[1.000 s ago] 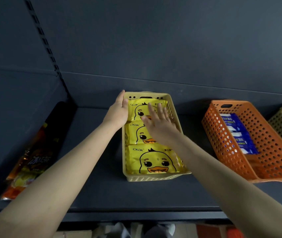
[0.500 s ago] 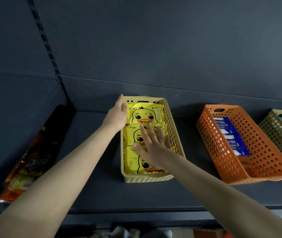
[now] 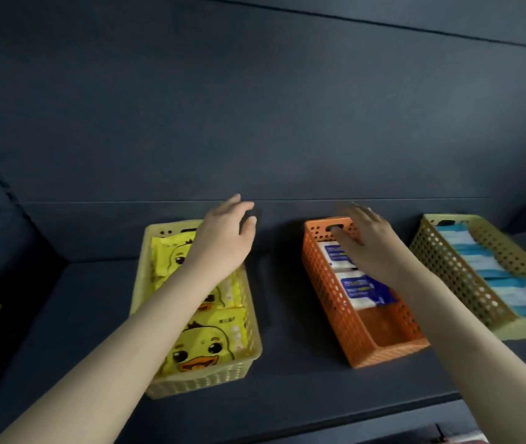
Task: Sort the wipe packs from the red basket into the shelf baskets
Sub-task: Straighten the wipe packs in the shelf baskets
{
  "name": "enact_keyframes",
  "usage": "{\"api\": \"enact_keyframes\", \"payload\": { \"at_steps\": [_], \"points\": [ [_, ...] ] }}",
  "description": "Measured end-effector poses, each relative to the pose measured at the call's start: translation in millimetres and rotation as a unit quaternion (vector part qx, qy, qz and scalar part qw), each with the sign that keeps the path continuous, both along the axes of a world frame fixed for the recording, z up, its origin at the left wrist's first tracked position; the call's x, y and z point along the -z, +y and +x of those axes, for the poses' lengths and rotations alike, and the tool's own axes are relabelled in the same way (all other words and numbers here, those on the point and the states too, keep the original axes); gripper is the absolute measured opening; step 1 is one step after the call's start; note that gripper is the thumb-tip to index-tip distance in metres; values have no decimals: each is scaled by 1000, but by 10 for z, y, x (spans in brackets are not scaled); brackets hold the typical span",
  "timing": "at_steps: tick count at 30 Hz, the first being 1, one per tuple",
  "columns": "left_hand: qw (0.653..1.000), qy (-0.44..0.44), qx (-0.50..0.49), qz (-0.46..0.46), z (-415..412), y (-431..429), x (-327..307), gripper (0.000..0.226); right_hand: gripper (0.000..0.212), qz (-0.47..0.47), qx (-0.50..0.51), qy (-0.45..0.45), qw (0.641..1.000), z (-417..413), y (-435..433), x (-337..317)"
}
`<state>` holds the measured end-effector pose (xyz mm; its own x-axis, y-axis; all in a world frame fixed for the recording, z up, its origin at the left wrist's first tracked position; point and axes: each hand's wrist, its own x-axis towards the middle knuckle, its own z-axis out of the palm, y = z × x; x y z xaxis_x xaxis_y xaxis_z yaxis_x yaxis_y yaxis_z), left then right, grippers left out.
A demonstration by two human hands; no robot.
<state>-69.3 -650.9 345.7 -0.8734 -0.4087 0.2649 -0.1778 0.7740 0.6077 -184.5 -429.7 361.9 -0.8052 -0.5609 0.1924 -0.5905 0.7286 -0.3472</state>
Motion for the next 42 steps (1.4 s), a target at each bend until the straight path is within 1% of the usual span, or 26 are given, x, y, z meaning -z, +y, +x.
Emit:
{"api": "enact_keyframes", "payload": {
  "at_steps": [3,5,8,10,12,13,14,18,20,21,22,23,24,25,26,27,30,33,34,37,42],
  "points": [
    [1000,-9,24,16,-316,457,80,41,55,56,18,-37,998,-320,423,179],
    [999,-32,27,29,-517,732,173,43,56,95,11,-77,992,-493,632,316],
    [994,-90,15,59,-793,1049,371,48,62,173,-27,-112,978,-690,744,551],
    [988,-134,7,78,-940,1195,529,53,66,226,-68,-136,962,-742,714,743],
    [976,-192,-6,100,-1028,1298,653,60,67,258,-105,-159,947,-747,667,961],
    [970,-215,-16,112,-1058,1333,692,62,67,259,-113,-171,944,-755,653,1059],
    [967,-229,-28,112,-1086,1349,721,62,67,249,-115,-184,944,-776,645,1139],
    [964,-256,-48,56,-1133,1309,733,62,67,208,-108,-225,946,-879,643,1237],
    [962,-262,-46,54,-1130,1294,756,62,68,160,-92,-242,952,-841,628,1213],
    [963,-261,-45,55,-1124,1297,764,61,68,115,-67,-269,954,-823,614,1201],
    [963,-259,-44,59,-1118,1309,760,61,66,52,-26,-310,949,-812,605,1178],
    [964,-255,-44,66,-1112,1321,751,61,58,-19,25,-354,935,-816,601,1160],
    [964,-251,-43,74,-1108,1326,745,61,47,-79,73,-397,911,-827,601,1146],
    [965,-248,-41,81,-1105,1327,741,61,39,-108,108,-427,891,-843,599,1133],
    [965,-245,-38,87,-1102,1326,741,61,36,-111,128,-439,882,-862,596,1138],
    [965,-242,-35,89,-1100,1320,747,61,37,-112,140,-449,875,-875,589,1150],
    [966,-237,-28,97,-1098,1305,765,61,47,-124,153,-464,864,-886,537,1199],
    [966,-233,-26,109,-1094,1308,760,61,47,-169,165,-517,823,-907,526,1154],
    [966,-232,-26,114,-1095,1308,757,61,47,-175,169,-522,817,-923,531,1140],
    [966,-229,-26,121,-1088,1312,746,61,52,-172,182,-517,819,-967,503,1124],
    [967,-222,-23,126,-1078,1323,718,61,61,-165,196,-494,831,-1051,321,1201]
  ]
}}
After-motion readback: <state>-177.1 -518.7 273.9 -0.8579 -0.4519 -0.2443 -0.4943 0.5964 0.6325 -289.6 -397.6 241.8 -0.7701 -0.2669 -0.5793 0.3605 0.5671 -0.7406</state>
